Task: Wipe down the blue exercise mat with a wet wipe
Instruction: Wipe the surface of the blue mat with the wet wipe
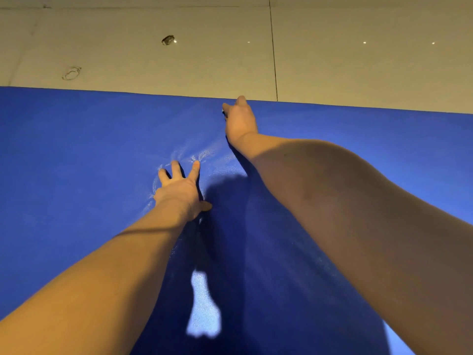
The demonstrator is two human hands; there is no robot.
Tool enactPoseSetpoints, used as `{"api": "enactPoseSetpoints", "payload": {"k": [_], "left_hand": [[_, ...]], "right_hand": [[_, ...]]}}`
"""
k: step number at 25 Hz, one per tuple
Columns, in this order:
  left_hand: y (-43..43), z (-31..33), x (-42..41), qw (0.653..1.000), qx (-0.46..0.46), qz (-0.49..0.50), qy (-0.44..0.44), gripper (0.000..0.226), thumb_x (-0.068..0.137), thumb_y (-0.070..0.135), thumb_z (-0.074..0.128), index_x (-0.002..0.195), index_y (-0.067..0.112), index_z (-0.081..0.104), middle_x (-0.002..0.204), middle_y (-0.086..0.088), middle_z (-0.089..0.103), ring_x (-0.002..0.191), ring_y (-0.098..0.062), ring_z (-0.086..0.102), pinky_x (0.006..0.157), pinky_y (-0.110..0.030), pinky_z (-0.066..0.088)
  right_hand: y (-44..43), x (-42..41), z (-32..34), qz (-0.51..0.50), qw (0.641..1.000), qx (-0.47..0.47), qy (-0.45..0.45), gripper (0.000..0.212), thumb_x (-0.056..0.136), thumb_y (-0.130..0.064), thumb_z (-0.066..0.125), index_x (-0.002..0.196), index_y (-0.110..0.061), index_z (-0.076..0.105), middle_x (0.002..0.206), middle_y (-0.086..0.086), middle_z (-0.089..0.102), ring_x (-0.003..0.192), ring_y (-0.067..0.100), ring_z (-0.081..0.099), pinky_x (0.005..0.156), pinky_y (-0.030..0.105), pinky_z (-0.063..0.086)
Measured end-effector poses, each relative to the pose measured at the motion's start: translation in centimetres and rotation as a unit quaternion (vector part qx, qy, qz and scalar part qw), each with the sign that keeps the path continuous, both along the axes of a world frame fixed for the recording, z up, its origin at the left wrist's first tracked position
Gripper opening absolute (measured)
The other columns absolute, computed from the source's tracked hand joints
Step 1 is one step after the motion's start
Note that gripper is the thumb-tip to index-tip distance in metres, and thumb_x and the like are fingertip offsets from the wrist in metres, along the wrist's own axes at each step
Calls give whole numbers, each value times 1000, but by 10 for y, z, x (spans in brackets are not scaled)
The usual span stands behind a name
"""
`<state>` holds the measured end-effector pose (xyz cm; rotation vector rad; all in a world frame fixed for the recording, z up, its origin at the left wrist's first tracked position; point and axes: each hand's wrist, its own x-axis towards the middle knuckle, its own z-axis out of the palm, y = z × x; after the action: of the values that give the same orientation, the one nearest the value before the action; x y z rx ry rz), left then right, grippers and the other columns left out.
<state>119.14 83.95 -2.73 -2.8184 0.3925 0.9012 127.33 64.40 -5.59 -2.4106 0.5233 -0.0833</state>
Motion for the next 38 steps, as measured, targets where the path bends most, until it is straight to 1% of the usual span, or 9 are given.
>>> {"api": "enactPoseSetpoints", "payload": {"k": [2,5,7,11,15,19,27,33,38], "left_hand": [[0,0,1,1000,-1,2,2,118,78,61,76,157,45,-10,163,-5,-11,149,-40,-2,94,-47,43],[0,1,1,1000,-5,0,3,118,79,61,76,157,44,-10,164,-5,-12,150,-40,-3,95,-47,44],[1,0,1,1000,-7,-4,1,117,79,61,76,157,44,-10,164,-6,-12,150,-40,-3,94,-47,44],[0,-3,1,1000,-5,-3,-1,117,80,60,76,157,43,-11,164,-6,-13,150,-40,-5,94,-47,45],[-1,-3,0,1000,-8,1,-5,119,79,59,78,157,44,-10,162,-5,-9,149,-40,-2,93,-49,46],[-2,-1,0,1000,-8,14,6,120,78,59,78,156,46,-12,163,-3,-12,150,-38,-5,102,-53,45],[-3,-2,1,1000,13,5,4,120,77,64,76,156,46,-14,163,-4,-11,150,-39,-3,98,-51,50],[-1,-2,0,1000,6,4,-2,121,76,65,77,156,46,-11,162,-3,-7,149,-39,-1,99,-54,49],[4,-2,-3,1000,-10,5,-12,116,79,67,72,157,46,-11,164,-2,-11,151,-38,-5,104,-52,45]], "right_hand": [[-14,-7,-7,32,999,-43,10,20,97,-6,42,84,-21,37,103,7,37,85,26,32,73,33,32],[-54,-17,-6,-53,991,-121,11,10,95,-14,43,86,-17,48,108,12,58,92,32,53,73,41,41],[-79,-21,-10,-90,983,-152,50,20,94,-6,44,107,-9,59,117,16,54,96,31,53,76,38,43],[-70,-12,-16,-113,981,-141,69,28,90,8,45,109,-2,63,117,12,47,86,26,47,70,31,39],[-3,-3,-11,14,993,-105,49,27,98,-4,43,117,-2,62,108,10,44,109,30,55,85,35,43],[23,-12,-13,92,982,-146,70,13,93,2,50,98,-5,60,112,12,47,87,26,46,69,34,37],[-81,-39,-22,-157,981,-98,58,23,93,-3,48,111,-9,61,116,8,54,109,30,57,77,32,44],[43,-50,-19,22,992,-121,42,27,93,2,49,114,-5,64,122,15,50,105,31,54,88,36,47],[21,-62,-11,37,993,-91,63,17,97,-3,47,106,-5,62,105,9,42,88,27,39,72,32,35]]}}
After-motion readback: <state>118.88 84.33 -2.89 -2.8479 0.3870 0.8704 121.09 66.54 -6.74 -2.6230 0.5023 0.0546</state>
